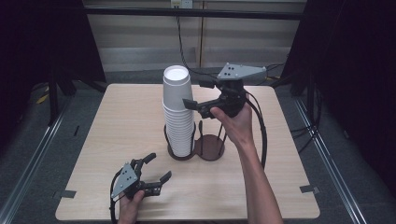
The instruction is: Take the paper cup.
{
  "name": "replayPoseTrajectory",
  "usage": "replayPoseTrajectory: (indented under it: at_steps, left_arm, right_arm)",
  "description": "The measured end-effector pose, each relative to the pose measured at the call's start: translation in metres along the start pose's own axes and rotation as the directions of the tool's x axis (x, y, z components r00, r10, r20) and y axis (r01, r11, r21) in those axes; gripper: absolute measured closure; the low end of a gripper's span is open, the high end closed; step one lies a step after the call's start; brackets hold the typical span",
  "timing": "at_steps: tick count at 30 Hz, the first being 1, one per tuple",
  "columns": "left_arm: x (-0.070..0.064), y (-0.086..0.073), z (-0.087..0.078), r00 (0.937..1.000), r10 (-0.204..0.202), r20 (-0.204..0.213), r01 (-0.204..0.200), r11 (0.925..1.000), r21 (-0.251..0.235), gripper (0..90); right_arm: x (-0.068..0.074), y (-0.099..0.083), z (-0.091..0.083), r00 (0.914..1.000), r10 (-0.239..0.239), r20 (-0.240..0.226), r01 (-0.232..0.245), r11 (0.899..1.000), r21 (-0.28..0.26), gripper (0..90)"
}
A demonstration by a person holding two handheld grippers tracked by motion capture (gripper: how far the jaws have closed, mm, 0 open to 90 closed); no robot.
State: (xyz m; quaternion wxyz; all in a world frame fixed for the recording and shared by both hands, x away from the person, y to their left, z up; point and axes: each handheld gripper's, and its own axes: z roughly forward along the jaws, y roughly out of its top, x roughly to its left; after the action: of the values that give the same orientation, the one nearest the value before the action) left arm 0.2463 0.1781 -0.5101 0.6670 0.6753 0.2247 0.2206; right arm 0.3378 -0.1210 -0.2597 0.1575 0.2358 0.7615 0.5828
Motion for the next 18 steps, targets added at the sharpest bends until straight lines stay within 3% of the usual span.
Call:
replayPoseTrajectory:
  at_steps: [7,8,18]
  left_arm:
    - [0.0,0.0,0.0,1.0,0.0,0.002,0.0,1.0,-0.001,15.2]
    - [0.0,0.0,0.0,1.0,0.0,0.003,0.0,1.0,-0.001,15.2]
    - [0.0,0.0,0.0,1.0,0.0,0.004,0.0,1.0,0.0,15.2]
  right_arm:
    - [-0.003,0.012,0.017,0.9999,-0.012,-0.004,0.012,0.999,0.05,13.5]
    - [-0.005,0.015,0.023,0.9999,-0.012,-0.004,0.013,0.997,0.075,13.4]
    - [-0.009,0.03,0.04,0.9998,-0.014,-0.012,0.016,0.988,0.152,13.5]
